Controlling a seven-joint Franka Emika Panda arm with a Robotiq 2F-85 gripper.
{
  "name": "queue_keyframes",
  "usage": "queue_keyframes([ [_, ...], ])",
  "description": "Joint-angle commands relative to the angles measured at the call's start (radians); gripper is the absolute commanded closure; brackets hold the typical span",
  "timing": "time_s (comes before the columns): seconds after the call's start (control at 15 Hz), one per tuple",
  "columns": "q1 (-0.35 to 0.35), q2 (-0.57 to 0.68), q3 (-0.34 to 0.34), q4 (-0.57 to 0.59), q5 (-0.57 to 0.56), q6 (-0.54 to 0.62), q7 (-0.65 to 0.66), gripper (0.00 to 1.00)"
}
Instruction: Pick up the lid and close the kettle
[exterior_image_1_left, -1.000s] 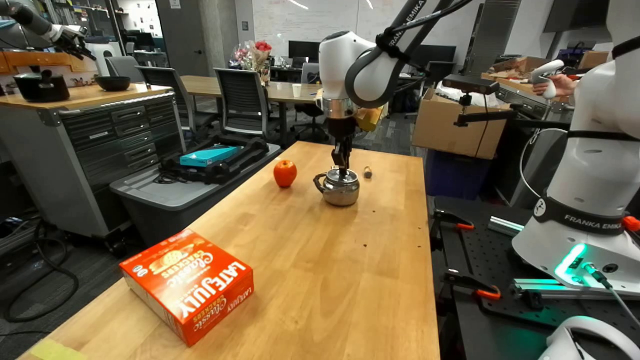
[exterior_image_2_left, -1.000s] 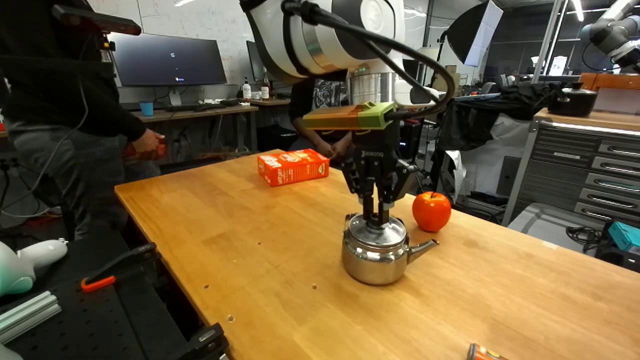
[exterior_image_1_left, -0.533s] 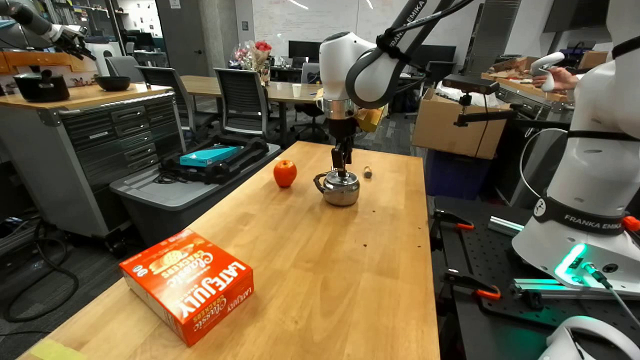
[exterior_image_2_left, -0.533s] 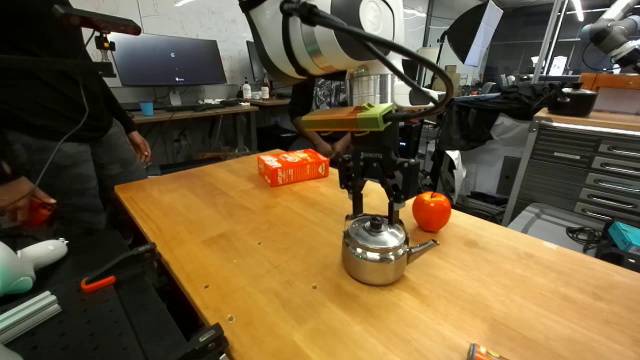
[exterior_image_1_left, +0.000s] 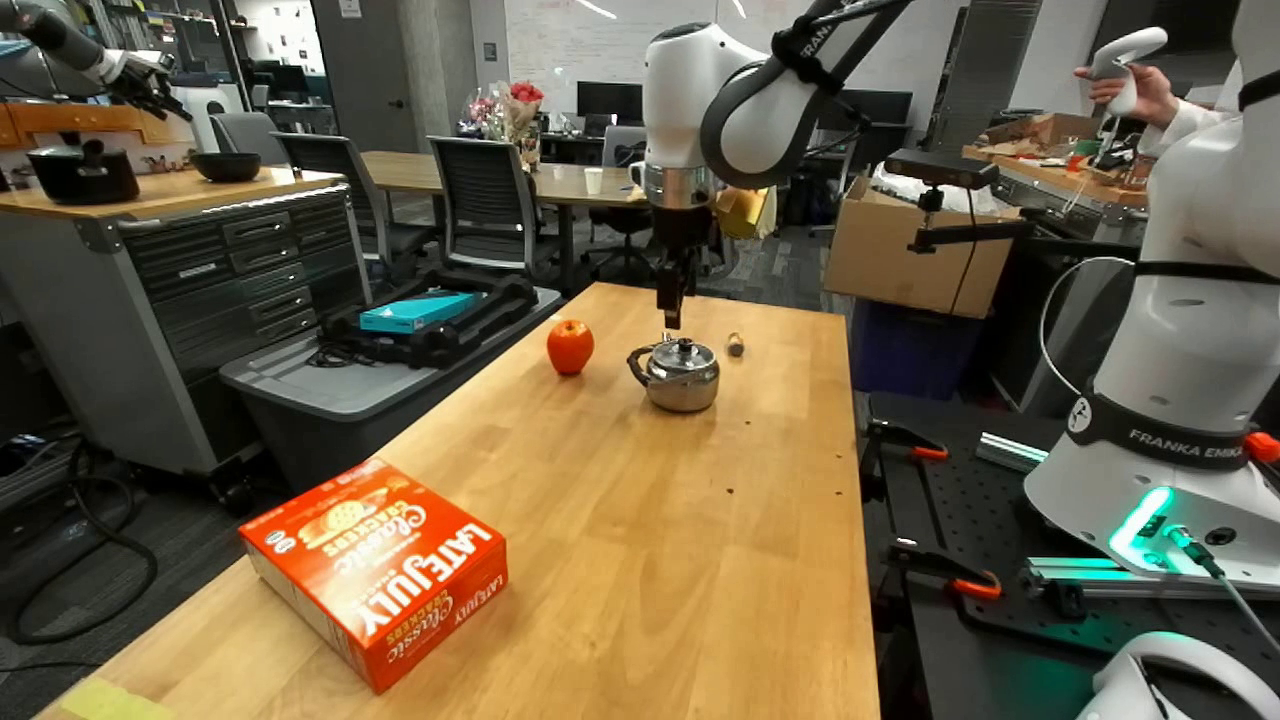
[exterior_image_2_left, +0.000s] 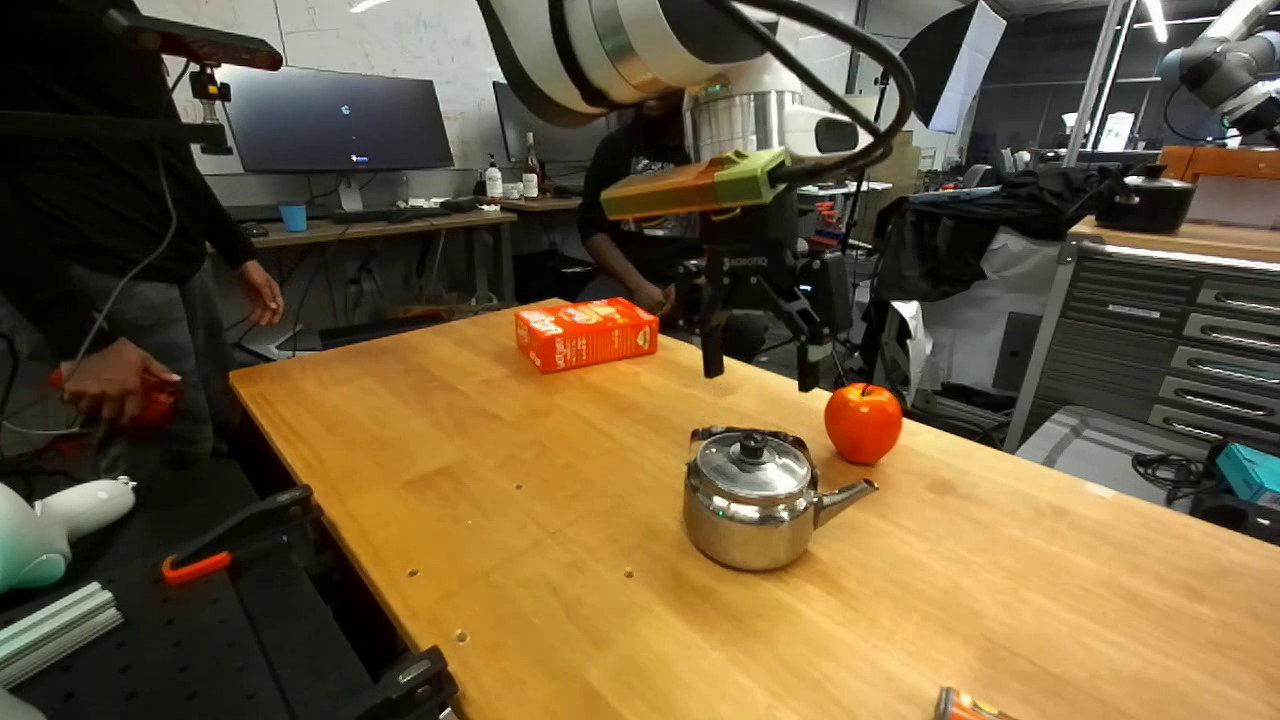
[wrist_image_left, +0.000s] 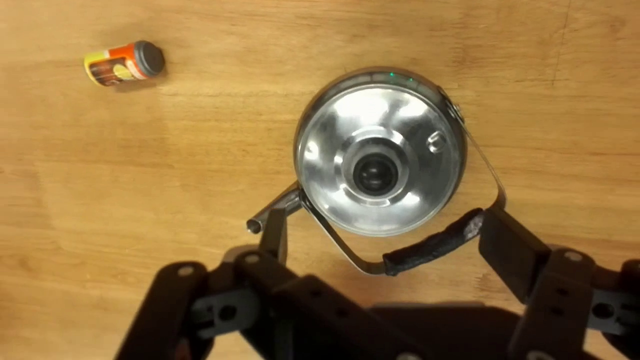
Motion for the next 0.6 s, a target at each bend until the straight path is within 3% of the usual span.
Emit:
queue_keyframes([
  [0.0, 0.016, -0.147, 0.015, -0.078, -0.06, -0.027, 0.036, 0.0],
  [0.53, 0.008, -0.375, 0.108, -0.211, -0.107, -0.115, 0.038, 0.0],
])
